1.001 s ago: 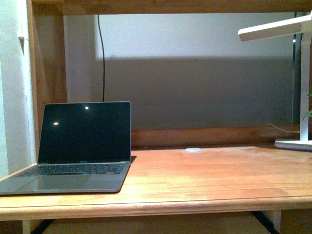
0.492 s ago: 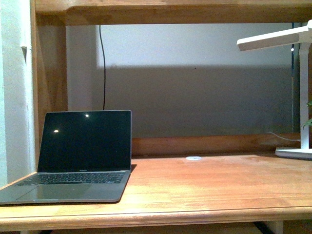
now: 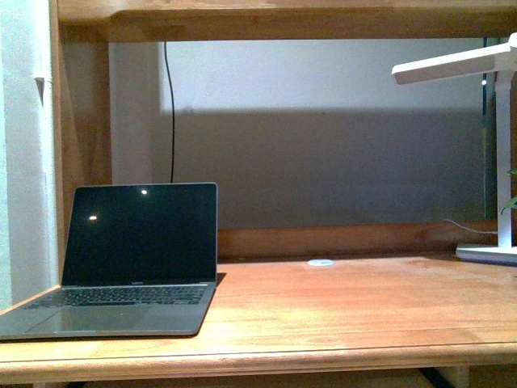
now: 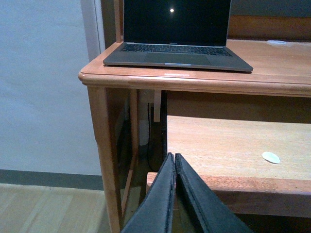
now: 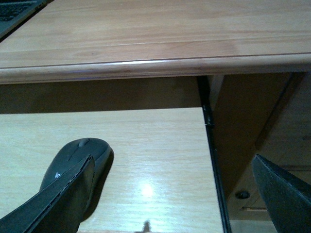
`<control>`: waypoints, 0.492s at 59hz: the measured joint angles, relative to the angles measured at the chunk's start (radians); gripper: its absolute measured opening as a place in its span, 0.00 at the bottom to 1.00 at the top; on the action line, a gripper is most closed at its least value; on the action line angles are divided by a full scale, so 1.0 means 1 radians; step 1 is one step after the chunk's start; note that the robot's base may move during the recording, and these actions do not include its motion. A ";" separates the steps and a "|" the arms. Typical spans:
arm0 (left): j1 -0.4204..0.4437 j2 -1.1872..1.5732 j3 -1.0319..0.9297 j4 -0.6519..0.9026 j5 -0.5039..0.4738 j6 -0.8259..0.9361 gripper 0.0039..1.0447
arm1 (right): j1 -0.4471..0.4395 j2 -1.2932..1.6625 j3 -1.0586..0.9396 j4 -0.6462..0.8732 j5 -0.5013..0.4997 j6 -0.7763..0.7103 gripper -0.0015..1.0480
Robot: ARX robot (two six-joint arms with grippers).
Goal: Place mouse
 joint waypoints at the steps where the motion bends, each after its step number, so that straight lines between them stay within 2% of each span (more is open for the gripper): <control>1: 0.000 0.000 0.000 0.000 0.000 0.000 0.11 | 0.005 0.010 0.006 0.003 0.005 -0.001 0.93; 14: 0.000 0.000 0.000 0.000 0.000 0.000 0.47 | 0.106 0.175 0.093 0.044 0.086 -0.051 0.93; 29: 0.000 0.000 0.000 0.000 0.000 0.000 0.84 | 0.163 0.312 0.133 0.073 0.145 -0.089 0.93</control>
